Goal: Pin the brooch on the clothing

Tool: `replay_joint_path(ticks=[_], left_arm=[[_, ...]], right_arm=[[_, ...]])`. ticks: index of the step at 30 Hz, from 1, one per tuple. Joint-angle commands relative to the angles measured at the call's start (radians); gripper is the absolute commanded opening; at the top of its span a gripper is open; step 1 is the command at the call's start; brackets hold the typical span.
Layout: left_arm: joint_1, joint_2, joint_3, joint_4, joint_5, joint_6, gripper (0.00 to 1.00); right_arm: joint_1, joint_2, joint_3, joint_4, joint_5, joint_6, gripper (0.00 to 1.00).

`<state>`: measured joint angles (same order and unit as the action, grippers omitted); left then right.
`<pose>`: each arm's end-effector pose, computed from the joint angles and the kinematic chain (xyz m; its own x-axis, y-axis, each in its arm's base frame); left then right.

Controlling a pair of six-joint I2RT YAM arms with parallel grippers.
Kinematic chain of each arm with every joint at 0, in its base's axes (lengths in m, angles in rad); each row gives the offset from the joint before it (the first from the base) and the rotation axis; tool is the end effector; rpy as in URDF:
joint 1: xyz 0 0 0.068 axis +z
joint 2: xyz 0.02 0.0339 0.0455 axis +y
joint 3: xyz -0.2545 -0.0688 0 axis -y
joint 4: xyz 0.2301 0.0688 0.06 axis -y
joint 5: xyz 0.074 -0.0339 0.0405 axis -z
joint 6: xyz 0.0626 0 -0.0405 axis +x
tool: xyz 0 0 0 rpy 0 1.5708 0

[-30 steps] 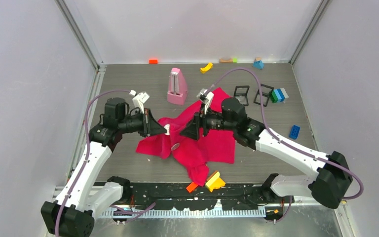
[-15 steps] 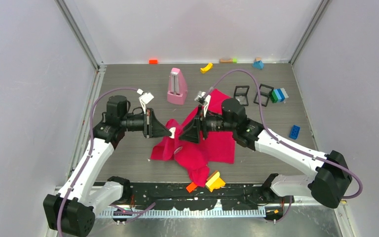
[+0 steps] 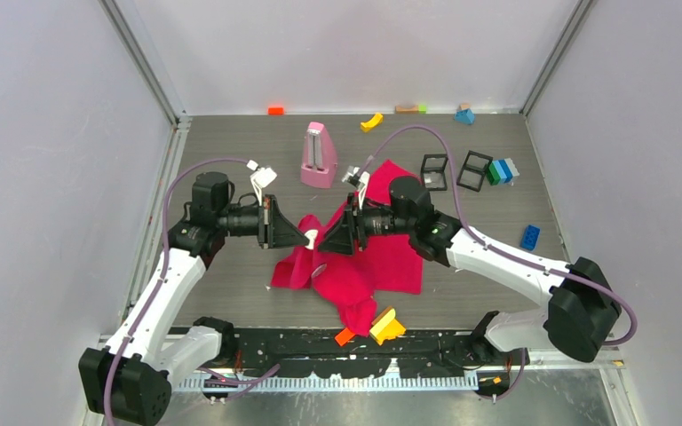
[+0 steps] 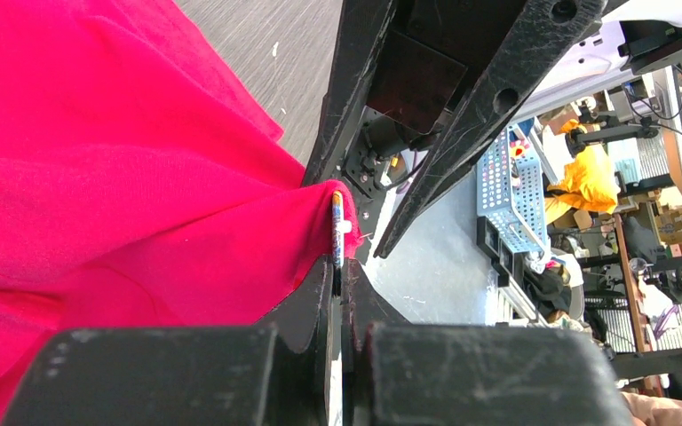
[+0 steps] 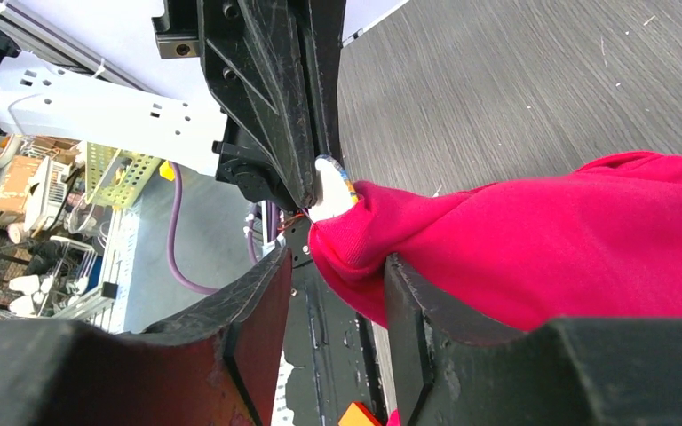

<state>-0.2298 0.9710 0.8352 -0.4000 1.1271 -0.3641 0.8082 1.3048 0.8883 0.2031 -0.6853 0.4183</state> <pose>0.1811 -0.1004 0.3004 -0.7686 0.0228 -0.6393 0.6210 0.2667 -0.7371 0.1838 0.2497 0.2949 -0.5347 -0.1043 -0.8386 -0.8426 0.1422 0.5195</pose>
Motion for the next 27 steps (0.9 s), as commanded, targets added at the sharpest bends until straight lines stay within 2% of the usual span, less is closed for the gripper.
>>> replay_joint_path(ticks=[1,7,12,20,27], left_arm=[[0.003,-0.009,0.001,0.059,0.060,-0.015,0.00],[0.003,-0.011,-0.004,0.067,0.063,-0.016,0.00],[0.002,-0.012,-0.007,0.069,0.067,-0.016,0.00],[0.000,-0.012,-0.013,0.079,0.082,-0.022,0.00],[-0.009,-0.011,-0.016,0.084,0.088,-0.026,0.00]], right_arm=[[0.007,0.017,0.026,0.099,-0.026,0.039,0.47],[0.008,0.050,0.037,0.115,0.001,0.077,0.41],[0.008,0.073,0.054,0.120,0.030,0.111,0.29],[0.007,0.103,0.078,0.145,0.011,0.167,0.25],[0.006,0.133,0.135,0.062,0.030,0.180,0.19]])
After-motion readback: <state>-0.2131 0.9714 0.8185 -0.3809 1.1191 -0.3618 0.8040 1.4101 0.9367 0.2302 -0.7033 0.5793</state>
